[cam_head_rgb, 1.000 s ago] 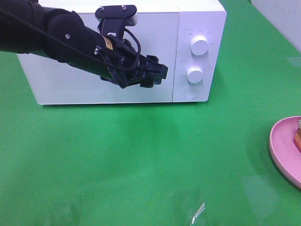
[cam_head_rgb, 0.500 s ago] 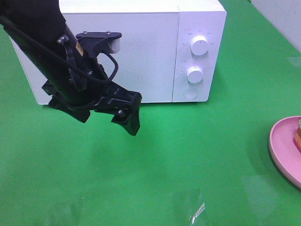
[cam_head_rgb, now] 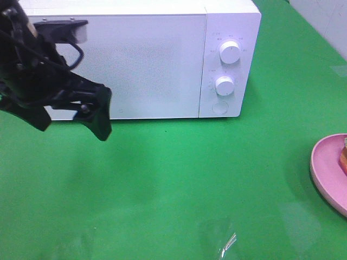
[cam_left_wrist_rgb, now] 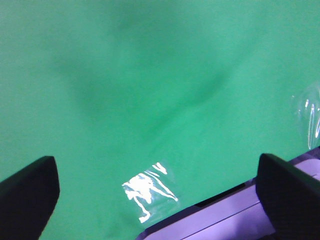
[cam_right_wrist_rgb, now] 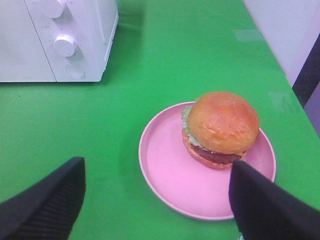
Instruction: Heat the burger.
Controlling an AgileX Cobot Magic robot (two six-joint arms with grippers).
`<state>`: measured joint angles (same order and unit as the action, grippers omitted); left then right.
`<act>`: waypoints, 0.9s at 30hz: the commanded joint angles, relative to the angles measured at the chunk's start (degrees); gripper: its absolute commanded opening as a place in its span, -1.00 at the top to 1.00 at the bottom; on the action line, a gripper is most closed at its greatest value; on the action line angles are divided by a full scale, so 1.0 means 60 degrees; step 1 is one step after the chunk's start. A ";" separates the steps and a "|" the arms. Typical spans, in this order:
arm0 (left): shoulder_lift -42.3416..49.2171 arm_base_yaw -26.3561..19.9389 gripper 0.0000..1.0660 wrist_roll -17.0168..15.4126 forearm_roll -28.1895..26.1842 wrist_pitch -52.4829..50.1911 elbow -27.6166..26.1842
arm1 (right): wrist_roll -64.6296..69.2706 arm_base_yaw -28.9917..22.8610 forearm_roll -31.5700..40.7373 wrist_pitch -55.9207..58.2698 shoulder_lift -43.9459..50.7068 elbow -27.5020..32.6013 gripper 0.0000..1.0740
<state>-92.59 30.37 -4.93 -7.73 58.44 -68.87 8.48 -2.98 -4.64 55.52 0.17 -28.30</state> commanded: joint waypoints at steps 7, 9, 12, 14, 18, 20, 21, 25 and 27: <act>0.0563 -0.2674 -0.89 0.0707 0.0029 0.1127 0.0010 | 0.0029 0.0048 -0.0019 -0.0095 0.0258 0.0019 -0.41; 0.0611 -0.3209 -0.89 0.0879 0.0086 0.1480 0.0010 | 0.0029 0.0048 -0.0019 -0.0095 0.0258 0.0019 -0.41; 0.0821 -0.4211 -0.89 0.0879 0.0201 0.2110 0.0010 | 0.0029 0.0048 -0.0019 -0.0095 0.0258 0.0019 -0.41; 0.0936 -0.4450 -0.89 0.0821 0.0181 0.2168 0.0010 | 0.0029 0.0048 -0.0019 -0.0095 0.0258 0.0019 -0.41; 0.1499 -0.4918 -0.89 0.0821 0.0124 0.2330 0.0010 | 0.0029 0.0048 -0.0019 -0.0095 0.0258 0.0019 -0.41; 0.2292 -0.4927 -0.89 0.0821 0.0115 0.2235 0.0325 | 0.0029 0.0048 -0.0019 -0.0095 0.0258 0.0019 -0.41; 0.2292 -0.4927 -0.89 0.0821 0.0115 0.2235 0.0325 | 0.0029 0.0048 -0.0019 -0.0095 0.0258 0.0019 -0.41; 0.3228 -0.4927 -0.89 0.0821 0.0258 0.1833 0.1194 | 0.0029 0.0048 -0.0019 -0.0095 0.0258 0.0019 -0.41; 0.3648 -0.4927 -0.89 0.0821 0.0315 0.1738 0.1719 | 0.0029 0.0048 -0.0019 -0.0095 0.0258 0.0019 -0.41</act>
<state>-72.25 0.86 0.00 -6.07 69.39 -60.39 8.48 -2.98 -4.64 55.52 0.17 -28.30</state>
